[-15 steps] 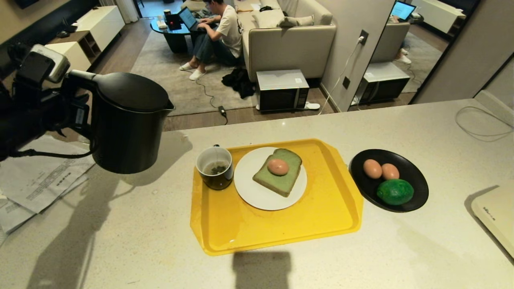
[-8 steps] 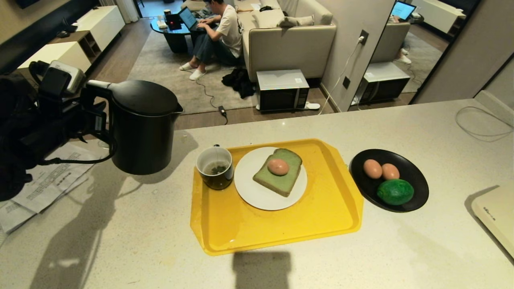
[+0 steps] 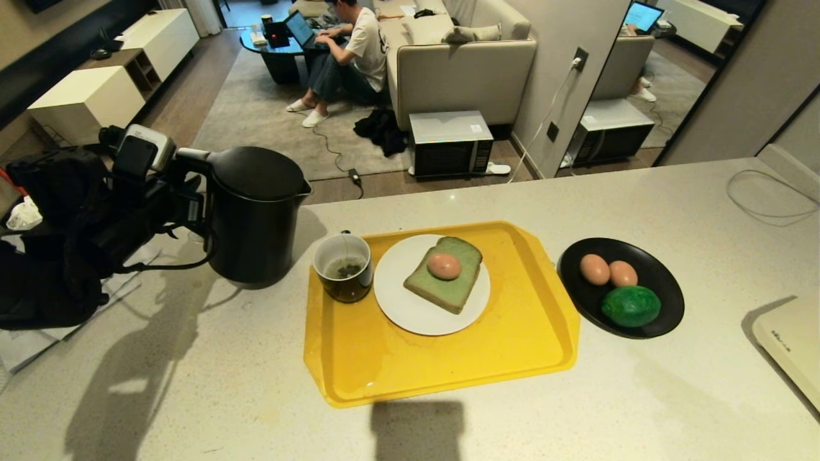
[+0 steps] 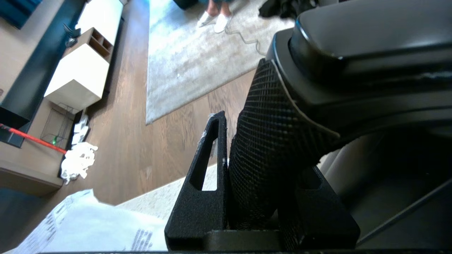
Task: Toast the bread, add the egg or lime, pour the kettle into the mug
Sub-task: Put the kettle back
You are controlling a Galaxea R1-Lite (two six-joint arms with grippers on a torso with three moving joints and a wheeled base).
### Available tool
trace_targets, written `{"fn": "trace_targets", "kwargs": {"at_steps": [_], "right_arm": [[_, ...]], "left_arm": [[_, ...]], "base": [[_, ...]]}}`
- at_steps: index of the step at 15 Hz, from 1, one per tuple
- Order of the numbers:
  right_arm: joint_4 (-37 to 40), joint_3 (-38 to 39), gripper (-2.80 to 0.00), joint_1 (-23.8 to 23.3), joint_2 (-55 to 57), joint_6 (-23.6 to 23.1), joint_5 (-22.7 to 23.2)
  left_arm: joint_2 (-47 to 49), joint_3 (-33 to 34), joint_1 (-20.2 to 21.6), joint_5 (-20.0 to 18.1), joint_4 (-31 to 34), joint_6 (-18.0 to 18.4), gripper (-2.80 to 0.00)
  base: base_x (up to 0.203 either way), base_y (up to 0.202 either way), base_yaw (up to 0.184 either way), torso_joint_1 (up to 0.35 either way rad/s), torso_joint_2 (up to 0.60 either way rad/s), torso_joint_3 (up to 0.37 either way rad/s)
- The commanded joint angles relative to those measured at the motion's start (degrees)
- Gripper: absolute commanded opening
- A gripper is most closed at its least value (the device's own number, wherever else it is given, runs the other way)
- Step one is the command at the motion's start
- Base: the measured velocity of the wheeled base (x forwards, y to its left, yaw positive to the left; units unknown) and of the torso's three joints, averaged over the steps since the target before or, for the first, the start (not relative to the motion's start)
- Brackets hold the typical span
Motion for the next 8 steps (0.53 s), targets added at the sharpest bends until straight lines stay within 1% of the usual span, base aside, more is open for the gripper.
{"fn": "trace_targets", "kwargs": {"at_steps": [1, 5, 8], "right_arm": [[0.0, 0.0, -2.8, 0.04, 0.05, -0.04, 0.05], [0.0, 0.0, -2.8, 0.04, 0.05, -0.04, 0.05], [0.0, 0.0, -2.8, 0.04, 0.05, -0.04, 0.05]], "left_arm": [[1.96, 0.81, -0.11, -0.01, -0.9, -0.58, -2.8], [1.9, 3.66, 0.68, -0.02, -0.98, -1.34, -2.8], [1.45, 7.45, 1.42, 0.0, -1.43, -2.72, -2.8]], "base": [[0.0, 0.0, 0.0, 0.0, 0.0, 0.0], [0.0, 0.0, 0.0, 0.0, 0.0, 0.0], [0.0, 0.0, 0.0, 0.0, 0.0, 0.0]]}}
